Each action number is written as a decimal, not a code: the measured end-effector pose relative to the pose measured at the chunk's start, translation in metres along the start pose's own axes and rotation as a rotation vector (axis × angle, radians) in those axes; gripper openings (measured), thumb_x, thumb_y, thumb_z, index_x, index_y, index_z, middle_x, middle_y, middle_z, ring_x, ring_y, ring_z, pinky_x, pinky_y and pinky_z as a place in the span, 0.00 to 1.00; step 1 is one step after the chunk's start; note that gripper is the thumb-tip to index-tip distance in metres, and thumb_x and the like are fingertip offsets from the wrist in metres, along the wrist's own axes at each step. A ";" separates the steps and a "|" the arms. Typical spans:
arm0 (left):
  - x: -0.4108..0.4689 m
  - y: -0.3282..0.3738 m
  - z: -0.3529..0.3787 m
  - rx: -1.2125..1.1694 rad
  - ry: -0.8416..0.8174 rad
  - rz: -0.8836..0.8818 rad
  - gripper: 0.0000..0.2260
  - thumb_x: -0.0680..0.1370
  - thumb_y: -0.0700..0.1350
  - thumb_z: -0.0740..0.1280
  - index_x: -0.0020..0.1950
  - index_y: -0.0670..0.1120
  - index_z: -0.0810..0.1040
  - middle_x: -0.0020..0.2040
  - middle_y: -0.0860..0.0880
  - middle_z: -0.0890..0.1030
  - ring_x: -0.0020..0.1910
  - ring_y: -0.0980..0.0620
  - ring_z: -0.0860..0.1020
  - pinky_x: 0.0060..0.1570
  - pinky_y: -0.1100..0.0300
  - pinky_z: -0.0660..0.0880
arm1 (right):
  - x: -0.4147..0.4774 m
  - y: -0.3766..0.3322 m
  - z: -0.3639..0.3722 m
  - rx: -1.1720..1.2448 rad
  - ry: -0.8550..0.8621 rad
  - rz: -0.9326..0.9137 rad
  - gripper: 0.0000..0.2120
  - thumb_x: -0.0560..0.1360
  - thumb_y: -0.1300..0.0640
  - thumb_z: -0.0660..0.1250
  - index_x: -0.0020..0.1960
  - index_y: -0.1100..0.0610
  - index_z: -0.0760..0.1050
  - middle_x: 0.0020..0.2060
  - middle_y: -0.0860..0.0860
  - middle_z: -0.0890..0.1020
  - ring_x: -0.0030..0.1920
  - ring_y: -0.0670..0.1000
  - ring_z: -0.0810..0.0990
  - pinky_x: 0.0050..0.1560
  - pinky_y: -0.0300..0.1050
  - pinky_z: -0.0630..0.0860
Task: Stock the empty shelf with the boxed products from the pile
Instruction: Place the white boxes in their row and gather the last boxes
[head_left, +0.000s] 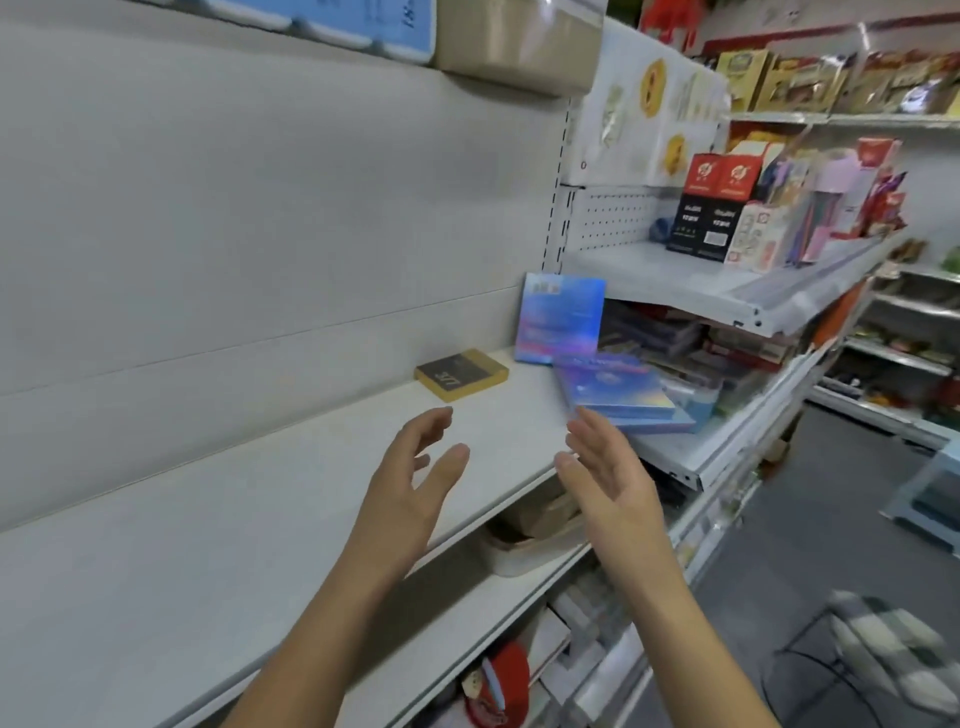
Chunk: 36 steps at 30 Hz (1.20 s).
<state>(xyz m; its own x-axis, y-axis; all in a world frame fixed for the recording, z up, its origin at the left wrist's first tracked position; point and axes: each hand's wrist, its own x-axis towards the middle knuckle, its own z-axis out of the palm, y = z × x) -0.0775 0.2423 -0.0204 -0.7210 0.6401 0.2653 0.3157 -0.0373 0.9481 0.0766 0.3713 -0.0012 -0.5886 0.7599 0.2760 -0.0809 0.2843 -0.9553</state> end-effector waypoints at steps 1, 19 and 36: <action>0.011 0.001 0.010 -0.002 0.009 0.000 0.21 0.77 0.61 0.64 0.70 0.62 0.72 0.69 0.63 0.75 0.68 0.65 0.72 0.64 0.65 0.68 | 0.013 0.006 -0.009 0.000 0.005 0.008 0.23 0.80 0.52 0.69 0.71 0.39 0.69 0.66 0.37 0.77 0.66 0.37 0.75 0.70 0.46 0.71; 0.187 0.000 0.212 0.281 0.219 -0.211 0.19 0.81 0.57 0.65 0.70 0.51 0.76 0.64 0.54 0.79 0.59 0.55 0.78 0.60 0.57 0.73 | 0.251 0.093 -0.191 -0.106 0.002 0.127 0.22 0.80 0.59 0.67 0.73 0.53 0.71 0.68 0.48 0.76 0.60 0.42 0.76 0.63 0.44 0.71; 0.214 -0.023 0.183 0.110 0.229 -0.358 0.15 0.67 0.52 0.82 0.50 0.49 0.86 0.44 0.50 0.88 0.46 0.48 0.87 0.55 0.45 0.81 | 0.270 0.110 -0.192 -0.487 -0.404 0.490 0.33 0.71 0.38 0.75 0.65 0.53 0.65 0.44 0.51 0.82 0.31 0.53 0.83 0.23 0.43 0.76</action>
<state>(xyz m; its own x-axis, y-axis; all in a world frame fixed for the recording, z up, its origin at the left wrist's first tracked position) -0.1263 0.5207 -0.0174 -0.9110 0.4110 -0.0327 0.0764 0.2461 0.9662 0.0631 0.7197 -0.0115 -0.7197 0.6202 -0.3121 0.5678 0.2671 -0.7786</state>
